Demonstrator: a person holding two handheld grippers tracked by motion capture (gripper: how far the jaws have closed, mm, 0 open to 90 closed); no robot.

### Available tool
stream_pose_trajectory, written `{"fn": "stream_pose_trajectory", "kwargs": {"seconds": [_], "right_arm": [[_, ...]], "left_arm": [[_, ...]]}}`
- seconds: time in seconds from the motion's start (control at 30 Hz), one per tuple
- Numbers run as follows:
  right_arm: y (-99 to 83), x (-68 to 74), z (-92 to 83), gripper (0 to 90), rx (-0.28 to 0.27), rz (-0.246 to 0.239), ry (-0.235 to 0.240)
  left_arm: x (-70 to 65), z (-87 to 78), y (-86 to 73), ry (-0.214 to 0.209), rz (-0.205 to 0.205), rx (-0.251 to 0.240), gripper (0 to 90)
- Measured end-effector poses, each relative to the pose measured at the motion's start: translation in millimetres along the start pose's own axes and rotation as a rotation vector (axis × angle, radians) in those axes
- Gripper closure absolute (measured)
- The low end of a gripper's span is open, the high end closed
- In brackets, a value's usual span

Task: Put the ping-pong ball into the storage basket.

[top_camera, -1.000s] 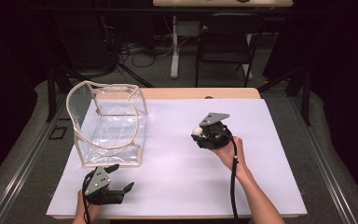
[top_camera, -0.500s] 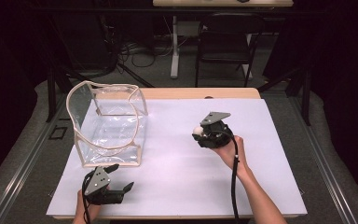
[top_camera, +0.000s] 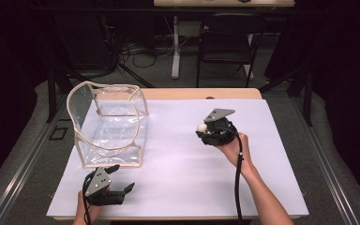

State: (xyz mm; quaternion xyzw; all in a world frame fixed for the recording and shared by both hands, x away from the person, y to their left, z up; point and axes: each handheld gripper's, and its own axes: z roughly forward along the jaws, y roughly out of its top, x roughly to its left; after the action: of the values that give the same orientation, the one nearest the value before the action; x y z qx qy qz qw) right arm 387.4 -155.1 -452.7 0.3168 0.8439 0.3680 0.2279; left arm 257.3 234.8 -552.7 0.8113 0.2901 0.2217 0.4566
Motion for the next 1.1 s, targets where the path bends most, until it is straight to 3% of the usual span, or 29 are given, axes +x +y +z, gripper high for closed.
{"fn": "stream_pose_trajectory", "kwargs": {"seconds": [1.1], "right_arm": [[30.3, -0.8, 1.2, 50.6, -0.001, -0.044, -0.007]], "left_arm": [[0.1, -0.2, 0.0, 0.0, 0.002, -0.002, 16.3]]}}
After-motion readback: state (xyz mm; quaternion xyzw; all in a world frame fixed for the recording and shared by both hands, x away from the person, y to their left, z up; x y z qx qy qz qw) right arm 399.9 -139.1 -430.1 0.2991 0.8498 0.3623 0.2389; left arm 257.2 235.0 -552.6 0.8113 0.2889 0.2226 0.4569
